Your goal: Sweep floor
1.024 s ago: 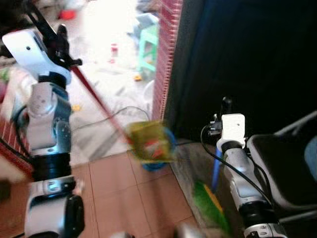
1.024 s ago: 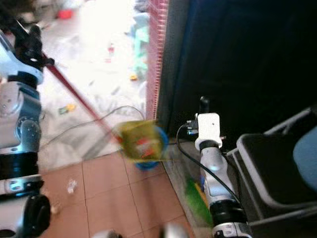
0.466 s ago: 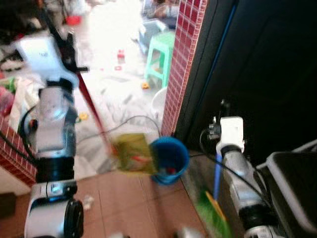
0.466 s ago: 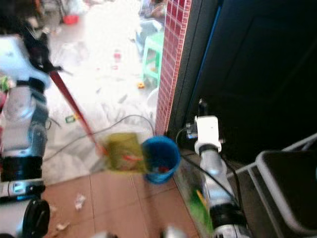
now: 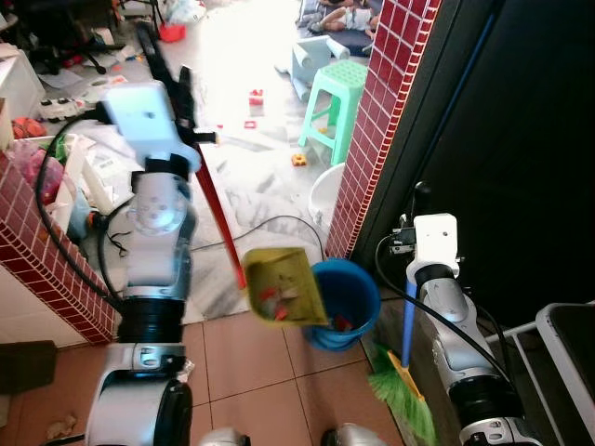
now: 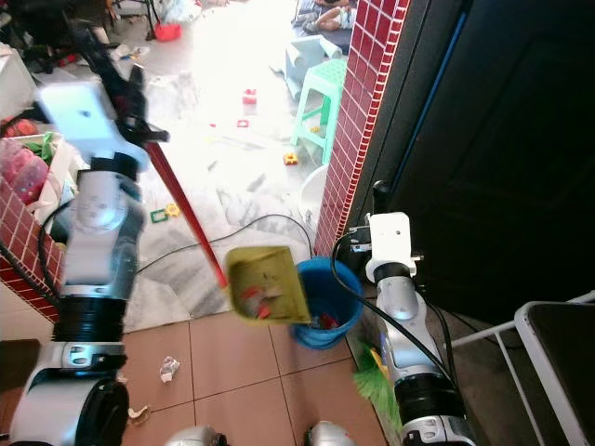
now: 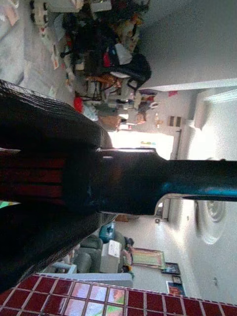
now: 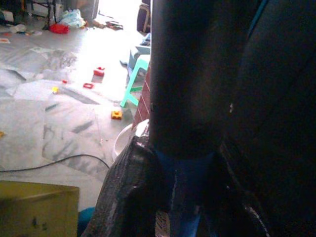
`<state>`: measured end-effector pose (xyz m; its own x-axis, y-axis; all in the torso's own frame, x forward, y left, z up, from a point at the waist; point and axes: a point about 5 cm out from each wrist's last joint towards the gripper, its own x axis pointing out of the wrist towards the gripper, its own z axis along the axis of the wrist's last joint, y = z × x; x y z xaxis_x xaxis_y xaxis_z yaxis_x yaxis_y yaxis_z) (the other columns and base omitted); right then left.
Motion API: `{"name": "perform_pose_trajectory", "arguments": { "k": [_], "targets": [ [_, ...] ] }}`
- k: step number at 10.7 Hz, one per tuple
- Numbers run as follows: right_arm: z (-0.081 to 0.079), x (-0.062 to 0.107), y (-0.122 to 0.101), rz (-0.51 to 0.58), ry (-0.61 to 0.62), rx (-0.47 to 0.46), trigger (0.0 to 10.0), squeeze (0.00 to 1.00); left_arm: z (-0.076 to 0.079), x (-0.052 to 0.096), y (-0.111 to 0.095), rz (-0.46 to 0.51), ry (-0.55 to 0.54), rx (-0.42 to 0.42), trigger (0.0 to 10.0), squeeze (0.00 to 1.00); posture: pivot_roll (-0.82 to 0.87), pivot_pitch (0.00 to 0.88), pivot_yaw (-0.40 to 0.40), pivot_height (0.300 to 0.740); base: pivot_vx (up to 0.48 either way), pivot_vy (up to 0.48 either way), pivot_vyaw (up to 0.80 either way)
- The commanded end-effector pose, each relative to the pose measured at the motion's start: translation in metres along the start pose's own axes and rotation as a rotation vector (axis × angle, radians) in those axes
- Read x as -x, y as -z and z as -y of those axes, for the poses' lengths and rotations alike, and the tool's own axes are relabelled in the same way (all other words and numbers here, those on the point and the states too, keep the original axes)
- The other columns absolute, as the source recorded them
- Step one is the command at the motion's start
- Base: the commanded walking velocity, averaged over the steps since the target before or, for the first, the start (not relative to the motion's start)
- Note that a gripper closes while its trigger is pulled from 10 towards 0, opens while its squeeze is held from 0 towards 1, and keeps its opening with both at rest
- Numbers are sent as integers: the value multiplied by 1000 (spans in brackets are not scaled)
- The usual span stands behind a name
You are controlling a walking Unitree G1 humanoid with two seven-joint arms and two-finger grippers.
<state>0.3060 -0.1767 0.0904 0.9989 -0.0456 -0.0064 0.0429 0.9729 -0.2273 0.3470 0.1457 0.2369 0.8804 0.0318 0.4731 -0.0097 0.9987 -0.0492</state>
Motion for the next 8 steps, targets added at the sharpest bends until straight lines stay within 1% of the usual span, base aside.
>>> {"name": "perform_pose_trajectory", "arguments": {
  "k": [1,2,3,4,5,7,8],
  "targets": [
    [5,-2,-8,39,13,6,10000,0,15,-9,-16,96,36,-18,10000,0,-74,0,-8,740,0,0,0],
    [4,-2,-8,41,14,5,10000,0,23,-8,-14,100,46,-28,10000,0,-77,0,-5,740,0,0,0],
    [4,-2,-8,42,16,3,10000,0,40,-7,-11,105,72,-24,10000,0,-80,0,0,740,0,0,0],
    [4,-2,-9,43,20,2,10000,0,50,-6,-10,108,83,-22,10000,0,-82,0,4,740,0,0,0],
    [4,-2,-8,43,24,1,10000,0,66,-6,-11,126,100,-23,10000,0,-82,0,9,740,0,0,0],
    [3,-2,-9,46,27,-6,10000,0,104,-3,-16,181,250,-2,10000,0,-85,0,19,740,0,0,0],
    [3,-2,-9,46,30,-7,10000,0,115,1,-18,201,301,7,10000,0,-87,0,21,740,0,0,0]
  ]
}}
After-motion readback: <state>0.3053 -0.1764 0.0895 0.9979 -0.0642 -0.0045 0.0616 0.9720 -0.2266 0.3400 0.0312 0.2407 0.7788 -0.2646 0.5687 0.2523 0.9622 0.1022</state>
